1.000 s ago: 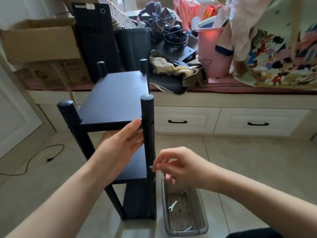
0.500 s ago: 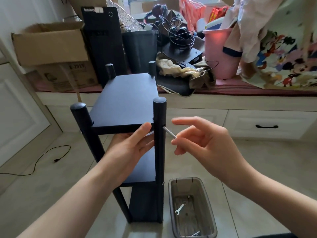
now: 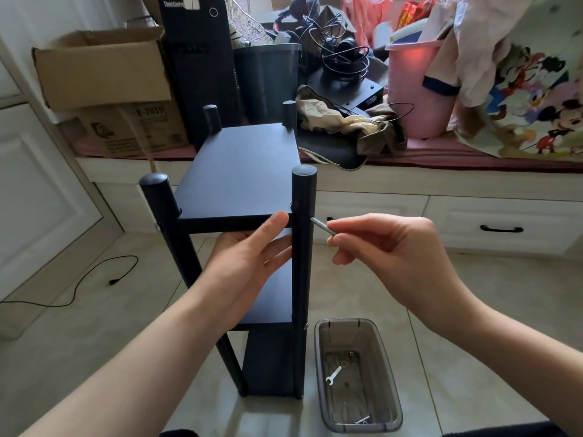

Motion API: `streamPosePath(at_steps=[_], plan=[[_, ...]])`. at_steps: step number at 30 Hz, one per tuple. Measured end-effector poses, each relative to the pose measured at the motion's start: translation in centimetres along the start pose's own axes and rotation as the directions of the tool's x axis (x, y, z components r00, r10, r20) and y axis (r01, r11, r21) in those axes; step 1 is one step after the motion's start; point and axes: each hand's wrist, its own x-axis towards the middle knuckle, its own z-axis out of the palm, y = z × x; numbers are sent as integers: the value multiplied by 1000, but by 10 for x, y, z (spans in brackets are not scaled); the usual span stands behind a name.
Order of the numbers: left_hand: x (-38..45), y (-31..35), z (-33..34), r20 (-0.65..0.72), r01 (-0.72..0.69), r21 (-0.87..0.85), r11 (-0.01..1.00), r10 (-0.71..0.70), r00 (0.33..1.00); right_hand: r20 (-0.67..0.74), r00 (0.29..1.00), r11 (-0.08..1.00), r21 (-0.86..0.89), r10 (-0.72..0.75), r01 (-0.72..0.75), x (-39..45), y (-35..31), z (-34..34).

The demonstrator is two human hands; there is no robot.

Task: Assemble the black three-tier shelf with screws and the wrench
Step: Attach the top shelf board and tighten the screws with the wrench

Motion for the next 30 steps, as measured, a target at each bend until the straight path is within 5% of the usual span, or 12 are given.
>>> streamPosePath(at_steps=[30], plan=[[2, -6, -9, 55, -23, 14, 1000, 22, 998, -29, 999, 982, -189, -33, 27, 18, -10, 16]])
